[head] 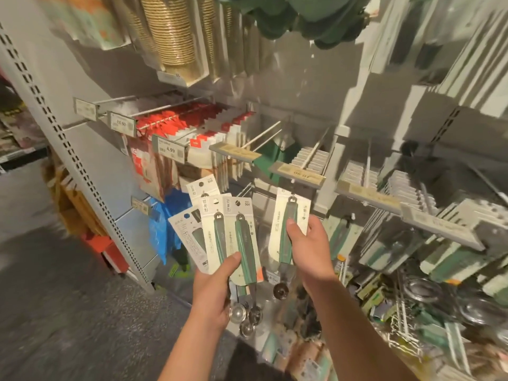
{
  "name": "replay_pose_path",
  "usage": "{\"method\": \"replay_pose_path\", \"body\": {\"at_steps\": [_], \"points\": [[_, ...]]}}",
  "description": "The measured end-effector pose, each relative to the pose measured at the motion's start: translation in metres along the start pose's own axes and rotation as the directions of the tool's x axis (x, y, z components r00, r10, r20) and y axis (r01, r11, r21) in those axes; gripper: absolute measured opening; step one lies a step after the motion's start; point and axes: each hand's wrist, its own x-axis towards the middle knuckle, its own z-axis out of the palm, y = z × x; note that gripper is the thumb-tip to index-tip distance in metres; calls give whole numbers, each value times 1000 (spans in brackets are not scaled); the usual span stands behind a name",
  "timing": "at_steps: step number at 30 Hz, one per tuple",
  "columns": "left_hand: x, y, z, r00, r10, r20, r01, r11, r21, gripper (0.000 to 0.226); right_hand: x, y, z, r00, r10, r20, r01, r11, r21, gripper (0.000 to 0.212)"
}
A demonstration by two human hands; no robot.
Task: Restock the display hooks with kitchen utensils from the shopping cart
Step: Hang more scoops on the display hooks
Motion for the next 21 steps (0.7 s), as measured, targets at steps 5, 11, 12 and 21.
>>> {"method": "replay_pose_path", "body": {"at_steps": [5,11,12,21], "points": [[6,3,6,999,-15,30,15,1000,4,45,26,1,0,994,48,-95,-55,995,-82,42],[13,17,-3,997,-2,81,-1,999,41,41,37,11,6,981,162,-103,-156,986,58,70],[15,20,-4,996,-3,87,0,999,35,40,36,12,9,976,180,-126,-167,980,107,72],[28,31,-18,986,19,166,-29,998,58,39,-9,21,59,987,27,-155,-4,988,152,32]]}}
